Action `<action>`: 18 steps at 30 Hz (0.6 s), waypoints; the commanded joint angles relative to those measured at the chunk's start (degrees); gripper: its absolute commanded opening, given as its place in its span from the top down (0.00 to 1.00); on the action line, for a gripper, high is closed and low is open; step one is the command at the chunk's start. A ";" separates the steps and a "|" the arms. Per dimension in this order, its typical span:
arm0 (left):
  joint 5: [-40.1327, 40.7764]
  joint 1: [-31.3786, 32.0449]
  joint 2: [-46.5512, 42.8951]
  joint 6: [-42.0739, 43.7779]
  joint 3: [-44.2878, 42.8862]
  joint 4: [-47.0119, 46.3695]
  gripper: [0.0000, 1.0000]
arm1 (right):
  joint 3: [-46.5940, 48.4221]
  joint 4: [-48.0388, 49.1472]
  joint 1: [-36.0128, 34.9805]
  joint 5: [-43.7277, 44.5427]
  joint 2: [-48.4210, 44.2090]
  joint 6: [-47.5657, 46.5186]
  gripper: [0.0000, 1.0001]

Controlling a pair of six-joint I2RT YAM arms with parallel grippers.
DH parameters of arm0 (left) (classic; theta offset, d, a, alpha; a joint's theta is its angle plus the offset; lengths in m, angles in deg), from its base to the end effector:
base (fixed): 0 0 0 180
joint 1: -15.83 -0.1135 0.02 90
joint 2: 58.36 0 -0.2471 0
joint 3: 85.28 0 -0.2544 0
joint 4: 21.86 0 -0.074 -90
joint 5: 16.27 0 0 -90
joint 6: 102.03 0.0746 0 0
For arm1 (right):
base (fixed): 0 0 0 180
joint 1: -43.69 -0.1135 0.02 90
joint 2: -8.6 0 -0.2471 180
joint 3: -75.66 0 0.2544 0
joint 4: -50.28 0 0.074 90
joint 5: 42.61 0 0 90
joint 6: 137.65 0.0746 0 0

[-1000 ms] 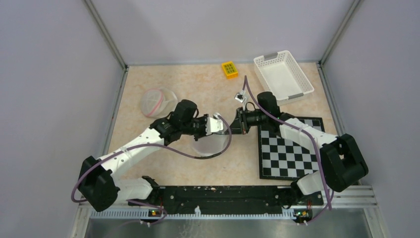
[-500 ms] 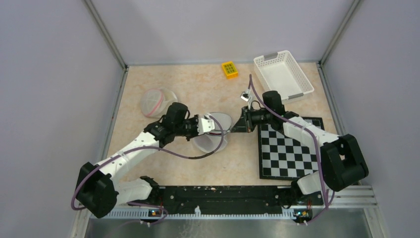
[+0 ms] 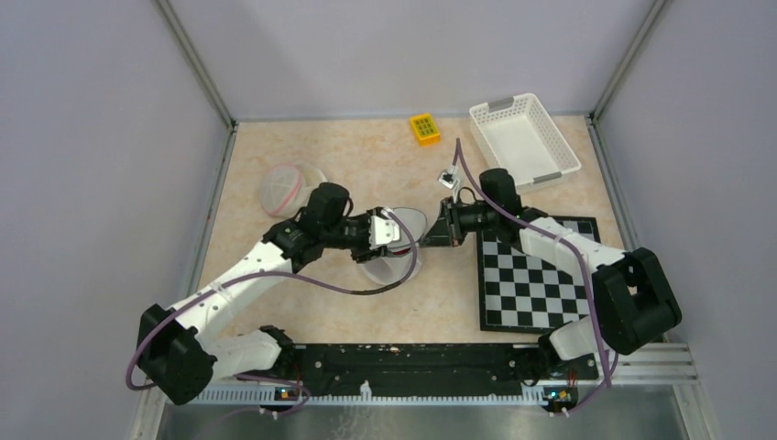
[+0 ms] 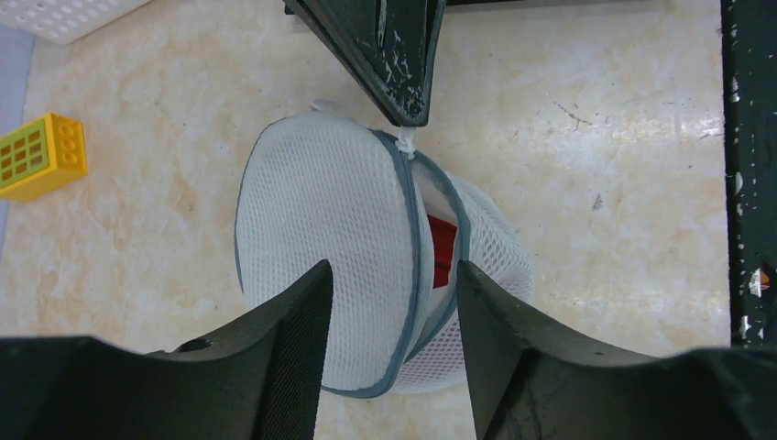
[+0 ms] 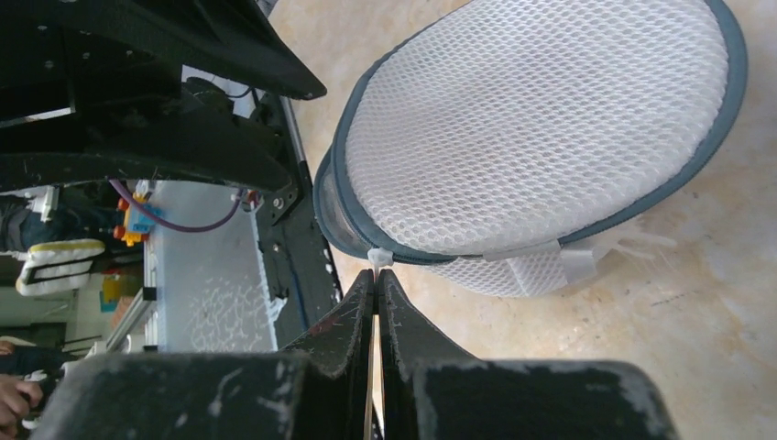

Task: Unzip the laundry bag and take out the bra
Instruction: Unzip the laundry bag at the center of the board.

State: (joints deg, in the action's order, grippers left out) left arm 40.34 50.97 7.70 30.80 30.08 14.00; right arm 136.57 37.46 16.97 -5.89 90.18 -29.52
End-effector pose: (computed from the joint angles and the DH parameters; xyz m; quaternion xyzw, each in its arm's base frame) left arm 0.2074 -0.1962 0.2505 0.6391 0.5869 -0.2283 0.4416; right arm 0.2596 0.1976 0.2027 -0.2706 0.7692 0.5265 0.2405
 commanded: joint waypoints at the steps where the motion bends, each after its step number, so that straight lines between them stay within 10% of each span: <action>1: -2.90 0.93 0.69 -2.07 -2.84 0.04 0.42 | 2.86 3.64 -1.72 -0.95 -1.14 1.73 1.00; 9: -0.60 1.59 5.61 -1.46 -3.06 -1.23 0.51 | 3.45 3.30 -2.28 -0.61 -1.31 2.06 1.00; 18: 8.08 1.56 5.00 0.92 0.79 -2.90 0.95 | 2.75 1.43 -1.04 1.03 -1.22 -0.52 1.00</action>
State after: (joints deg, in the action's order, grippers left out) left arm 43.84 52.34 13.91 30.45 29.00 13.26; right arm 137.36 38.22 15.28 -5.16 90.18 -28.17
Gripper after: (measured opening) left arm 0.106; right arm 0.005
